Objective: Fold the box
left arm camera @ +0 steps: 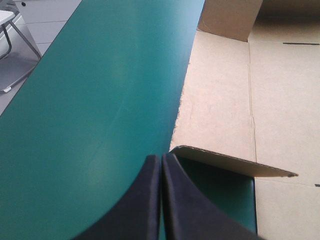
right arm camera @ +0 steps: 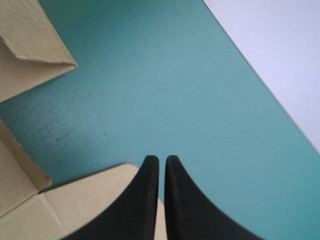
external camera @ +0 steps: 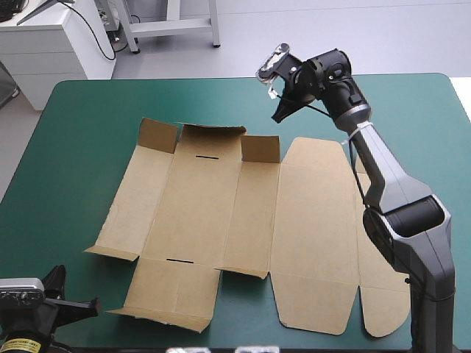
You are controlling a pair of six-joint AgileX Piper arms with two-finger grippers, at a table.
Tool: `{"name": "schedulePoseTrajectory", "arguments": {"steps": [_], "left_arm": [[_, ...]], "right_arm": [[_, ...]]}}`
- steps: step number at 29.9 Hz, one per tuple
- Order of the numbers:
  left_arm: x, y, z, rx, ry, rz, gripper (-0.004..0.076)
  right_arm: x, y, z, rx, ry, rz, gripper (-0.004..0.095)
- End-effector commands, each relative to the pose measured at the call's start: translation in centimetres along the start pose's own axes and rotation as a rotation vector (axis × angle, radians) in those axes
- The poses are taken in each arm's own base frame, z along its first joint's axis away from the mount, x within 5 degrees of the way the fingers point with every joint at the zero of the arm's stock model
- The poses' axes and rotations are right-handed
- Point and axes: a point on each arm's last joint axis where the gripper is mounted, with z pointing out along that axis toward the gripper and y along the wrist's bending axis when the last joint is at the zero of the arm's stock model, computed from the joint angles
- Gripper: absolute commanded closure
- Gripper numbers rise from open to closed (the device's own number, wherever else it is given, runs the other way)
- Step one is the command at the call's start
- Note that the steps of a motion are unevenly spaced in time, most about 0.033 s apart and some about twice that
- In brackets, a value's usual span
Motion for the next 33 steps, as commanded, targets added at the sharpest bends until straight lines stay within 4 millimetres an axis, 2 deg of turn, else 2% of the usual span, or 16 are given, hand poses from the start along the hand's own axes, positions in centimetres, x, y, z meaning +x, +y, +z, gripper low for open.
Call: {"name": "schedulePoseTrajectory", "arguments": {"steps": [1, 3, 6, 13, 18, 23, 33], "left_arm": [[-1.5, 0.1, -0.4, -0.004, -0.085, 0.003, 0.0731], [-1.5, 0.1, -0.4, -0.004, -0.085, 0.005, 0.0731], [-1.5, 0.0, -0.4, 0.008, -0.081, -0.013, 0.0731], [-1.7, 0.1, -0.1, 0.001, -0.081, -0.01, 0.0731], [-3.0, 0.1, 0.8, 0.003, -0.043, -0.008, 0.0731], [-6.7, 0.4, 2.1, -0.003, -0.023, 0.021, 0.0731], [-12.9, 0.7, 7.6, -0.001, 0.129, 0.038, 0.073]], "right_arm": [[1.5, -3.5, -4.2, 0.086, 0.019, 0.185, 0.092], [3.0, -4.9, -4.1, 0.081, 0.058, 0.322, 0.0922], [4.1, -6.6, -5.3, 0.04, 0.014, 0.458, 0.0927], [6.3, -7.7, -8.7, 0.0, -0.012, 0.58, 0.0927], [8.2, -6.5, -9.9, -0.007, 0.04, 0.568, 0.0927], [10.0, -4.8, -10.8, 0.003, 0.036, 0.572, 0.0928], [14.4, -0.6, -12.3, 0.008, 0.006, 0.602, 0.0928]]}}
